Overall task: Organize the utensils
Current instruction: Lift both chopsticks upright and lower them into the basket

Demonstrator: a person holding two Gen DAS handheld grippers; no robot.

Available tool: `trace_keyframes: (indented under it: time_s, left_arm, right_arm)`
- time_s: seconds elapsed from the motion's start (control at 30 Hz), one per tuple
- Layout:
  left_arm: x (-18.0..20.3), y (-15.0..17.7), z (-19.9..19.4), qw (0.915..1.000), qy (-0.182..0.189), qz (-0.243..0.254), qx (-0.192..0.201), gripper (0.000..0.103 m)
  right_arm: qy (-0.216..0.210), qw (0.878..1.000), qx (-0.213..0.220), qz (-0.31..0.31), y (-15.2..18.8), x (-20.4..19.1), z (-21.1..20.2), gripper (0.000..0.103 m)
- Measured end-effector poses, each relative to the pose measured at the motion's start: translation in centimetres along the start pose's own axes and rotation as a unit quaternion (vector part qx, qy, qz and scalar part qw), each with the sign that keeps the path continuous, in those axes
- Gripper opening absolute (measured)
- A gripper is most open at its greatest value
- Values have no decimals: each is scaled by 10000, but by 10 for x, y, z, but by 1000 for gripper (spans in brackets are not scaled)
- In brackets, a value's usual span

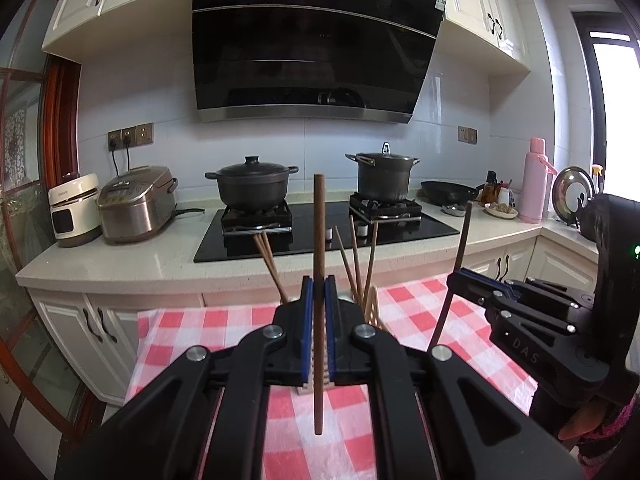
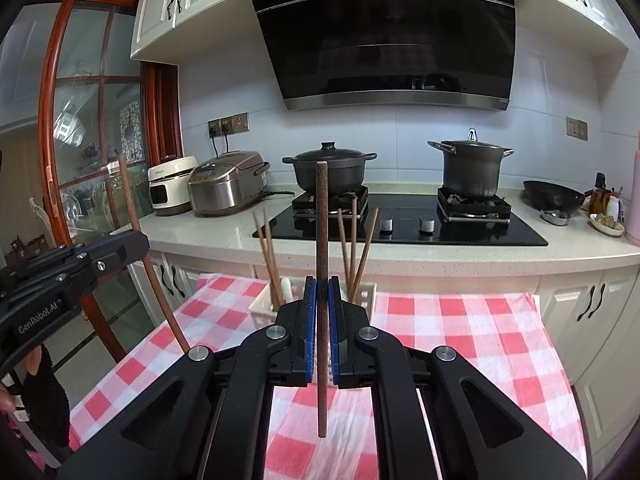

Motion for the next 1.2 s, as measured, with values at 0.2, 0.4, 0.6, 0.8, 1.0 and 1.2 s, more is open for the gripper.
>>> trace_keyframes:
  time_s: [0.2, 0.4, 0.6, 0.8, 1.0, 1.2]
  left_arm:
    - [-6, -30, 19, 9999, 60, -84, 24, 6]
    - [-12, -63, 37, 9999, 61, -95, 131, 6]
    - [-19, -92, 50, 9995, 28, -114, 291, 6]
    - [-27, -103, 71, 9990, -109, -144, 404, 6]
    - [-43, -94, 109, 9984, 62, -539, 166, 6]
    - [-52, -73, 143, 9969, 147, -762, -90, 6]
  right_arm:
    - [17, 10000, 27, 61, -22, 8, 15, 6]
    - [62, 9999, 138, 15, -45, 9, 27, 6]
    - [79, 9996, 272, -15, -66, 10, 41, 6]
    - [57, 9997, 256, -8, -74, 11, 64, 6]
    - [-1, 10000, 79, -52, -67, 8, 87, 6]
    - [-30, 9999, -101, -55, -57, 10, 105, 6]
Point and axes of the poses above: each gripper's, at about its wrist camera, not at the fingertips, and z roughly the way its jaws point, x to its right, y to its underside, the point moved 1 cm from there along z, roughly the way its jaws point, and after that the axes turned 6 degrees about y, right-handed, at the moved point
